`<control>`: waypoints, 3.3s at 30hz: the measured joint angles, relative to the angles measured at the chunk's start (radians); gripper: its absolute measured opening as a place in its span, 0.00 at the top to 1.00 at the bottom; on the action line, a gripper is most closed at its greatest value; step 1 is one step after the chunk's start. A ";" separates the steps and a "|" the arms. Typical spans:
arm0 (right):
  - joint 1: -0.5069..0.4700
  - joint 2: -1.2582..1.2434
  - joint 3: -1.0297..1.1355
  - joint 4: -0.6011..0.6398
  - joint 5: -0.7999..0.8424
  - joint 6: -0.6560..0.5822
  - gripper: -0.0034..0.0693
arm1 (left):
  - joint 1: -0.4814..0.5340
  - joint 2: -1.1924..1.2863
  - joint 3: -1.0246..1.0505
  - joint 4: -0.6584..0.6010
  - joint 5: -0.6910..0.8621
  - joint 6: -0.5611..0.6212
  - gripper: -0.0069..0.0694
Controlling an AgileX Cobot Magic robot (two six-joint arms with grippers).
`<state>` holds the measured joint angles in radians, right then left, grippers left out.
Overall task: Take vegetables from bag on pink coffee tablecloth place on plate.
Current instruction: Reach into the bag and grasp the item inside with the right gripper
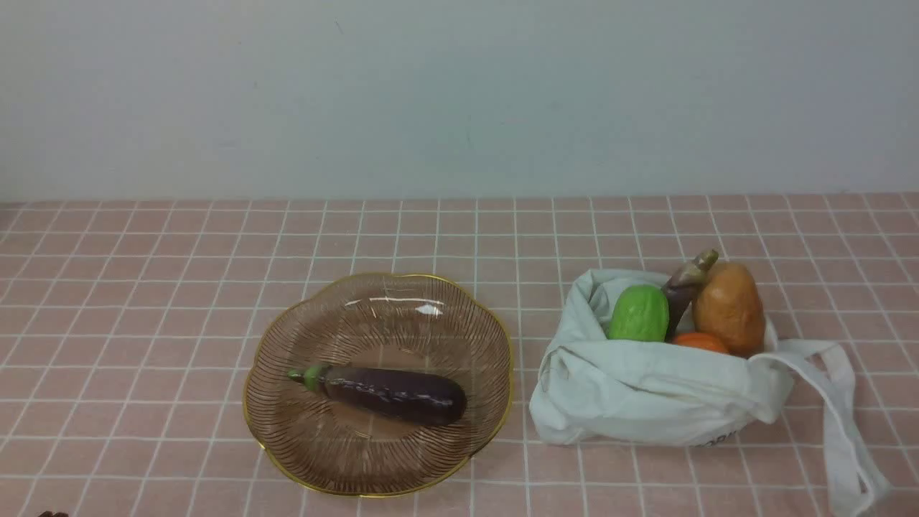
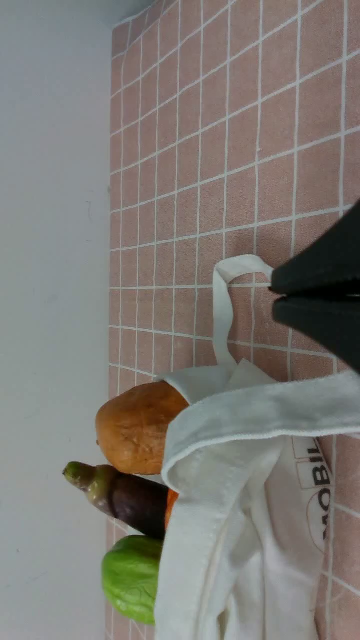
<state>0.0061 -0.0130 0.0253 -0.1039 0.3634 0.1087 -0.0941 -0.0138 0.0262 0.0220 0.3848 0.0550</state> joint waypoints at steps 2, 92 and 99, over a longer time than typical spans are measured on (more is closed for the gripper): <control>0.000 0.000 0.000 0.000 0.000 0.000 0.97 | 0.000 0.000 0.000 0.000 0.000 0.000 0.92; 0.108 1.797 -1.217 0.374 0.403 -0.326 0.06 | 0.000 0.000 0.000 0.000 0.000 0.000 0.92; 0.108 1.791 -1.217 0.376 0.405 -0.335 0.23 | 0.000 0.000 0.000 0.000 0.000 0.000 0.92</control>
<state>0.1144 1.7783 -1.1913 0.2724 0.7682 -0.2266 -0.0941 -0.0138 0.0262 0.0220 0.3848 0.0550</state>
